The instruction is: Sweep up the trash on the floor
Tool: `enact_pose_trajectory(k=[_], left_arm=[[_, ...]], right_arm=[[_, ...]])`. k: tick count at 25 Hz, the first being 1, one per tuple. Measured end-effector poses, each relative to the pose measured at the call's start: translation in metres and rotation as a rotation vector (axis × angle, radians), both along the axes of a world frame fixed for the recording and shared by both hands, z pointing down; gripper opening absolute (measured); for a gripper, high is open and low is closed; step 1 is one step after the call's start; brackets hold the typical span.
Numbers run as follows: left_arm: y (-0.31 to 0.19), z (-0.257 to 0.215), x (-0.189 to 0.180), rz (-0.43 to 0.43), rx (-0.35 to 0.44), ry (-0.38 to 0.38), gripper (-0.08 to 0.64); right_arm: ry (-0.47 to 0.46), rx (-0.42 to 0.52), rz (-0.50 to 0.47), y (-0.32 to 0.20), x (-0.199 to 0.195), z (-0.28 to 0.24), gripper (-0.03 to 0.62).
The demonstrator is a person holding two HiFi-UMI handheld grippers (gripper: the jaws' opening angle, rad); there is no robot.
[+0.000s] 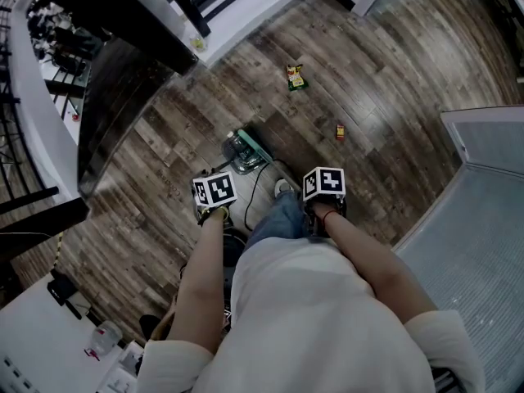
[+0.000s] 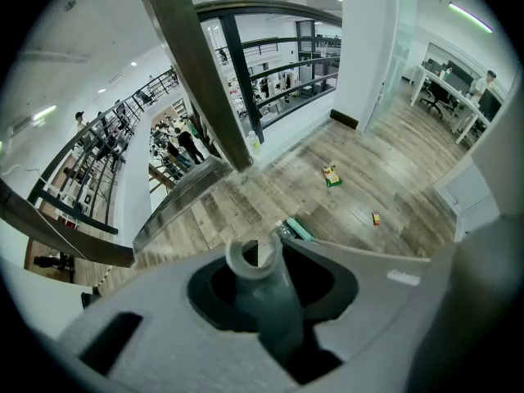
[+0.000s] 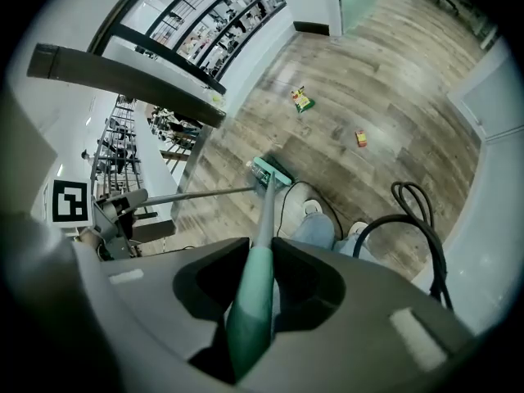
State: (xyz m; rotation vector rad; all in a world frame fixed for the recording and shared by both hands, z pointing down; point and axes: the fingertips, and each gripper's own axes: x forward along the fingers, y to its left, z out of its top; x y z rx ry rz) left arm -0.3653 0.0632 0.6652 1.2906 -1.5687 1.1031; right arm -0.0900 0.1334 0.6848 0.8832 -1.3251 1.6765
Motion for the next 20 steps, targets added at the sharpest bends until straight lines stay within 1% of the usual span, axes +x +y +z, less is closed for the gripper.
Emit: enact_pose_trajectory(k=[5,7,9,12,16,20], left_arm=[[0.001,0.0,-0.001,0.0,0.001,0.006,0.094],[0.001,0.0,-0.002,-0.004,0.003,0.012,0.094],[0.001,0.0,-0.001,-0.005,0.004,0.013,0.094],[0.003,-0.004,-0.004,-0.005,0.008,-0.008,0.094],[0.005,-0.001,0.002,-0.014,0.013,0.027,0.092],[0.008,-0.001,0.006,-0.004,0.018,0.033,0.092]], right_arm=[[0.029,0.03,-0.063,0.001,0.005,-0.003,0.097],[0.036,0.038,-0.072,0.0,0.007,-0.003,0.097],[0.04,0.042,-0.067,-0.001,0.009,-0.002,0.097],[0.051,0.052,-0.051,-0.001,0.013,-0.003,0.097],[0.062,0.06,-0.026,-0.003,0.018,-0.005,0.097],[0.069,0.067,0.007,-0.004,0.024,-0.005,0.097]])
